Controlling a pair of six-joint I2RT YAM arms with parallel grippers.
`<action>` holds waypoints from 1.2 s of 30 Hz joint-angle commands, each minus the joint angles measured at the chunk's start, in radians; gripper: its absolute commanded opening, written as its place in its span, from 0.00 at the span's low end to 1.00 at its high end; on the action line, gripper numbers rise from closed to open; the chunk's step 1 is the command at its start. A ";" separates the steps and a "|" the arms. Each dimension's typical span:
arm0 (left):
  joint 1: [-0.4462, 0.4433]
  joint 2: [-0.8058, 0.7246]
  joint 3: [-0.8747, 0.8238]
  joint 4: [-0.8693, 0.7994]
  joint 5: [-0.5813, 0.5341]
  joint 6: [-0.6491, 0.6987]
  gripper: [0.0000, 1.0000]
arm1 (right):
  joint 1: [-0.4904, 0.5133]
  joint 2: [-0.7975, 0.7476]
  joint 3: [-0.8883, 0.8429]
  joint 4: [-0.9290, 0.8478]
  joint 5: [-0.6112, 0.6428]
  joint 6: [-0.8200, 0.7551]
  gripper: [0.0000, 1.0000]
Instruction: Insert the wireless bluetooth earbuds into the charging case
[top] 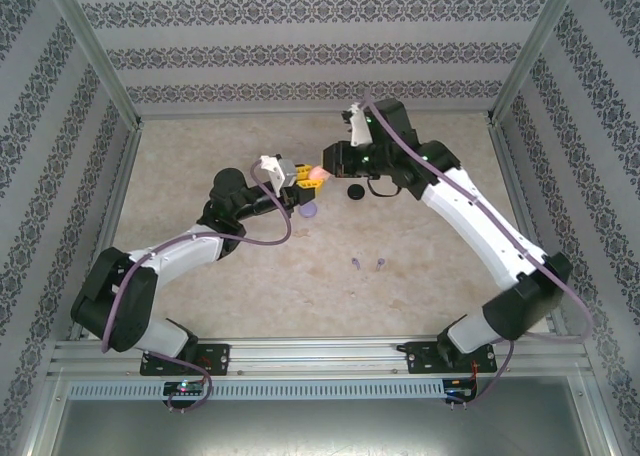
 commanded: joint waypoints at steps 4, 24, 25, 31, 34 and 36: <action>0.001 0.054 0.043 -0.002 -0.124 -0.089 0.00 | -0.110 -0.126 -0.142 0.101 0.192 0.106 0.35; 0.003 0.678 0.744 -0.825 -0.141 -0.627 0.00 | -0.141 -0.176 -0.525 0.195 0.342 0.140 0.63; 0.002 0.694 0.760 -0.832 -0.142 -0.637 0.00 | -0.142 -0.177 -0.524 0.195 0.341 0.137 0.63; 0.001 0.796 0.877 -0.956 -0.147 -0.676 0.00 | -0.147 -0.172 -0.516 0.196 0.339 0.129 0.64; 0.002 0.828 0.925 -1.032 -0.155 -0.674 0.04 | -0.149 -0.165 -0.511 0.199 0.336 0.126 0.64; 0.004 0.846 0.959 -1.098 -0.175 -0.668 0.08 | -0.148 -0.161 -0.510 0.202 0.336 0.128 0.64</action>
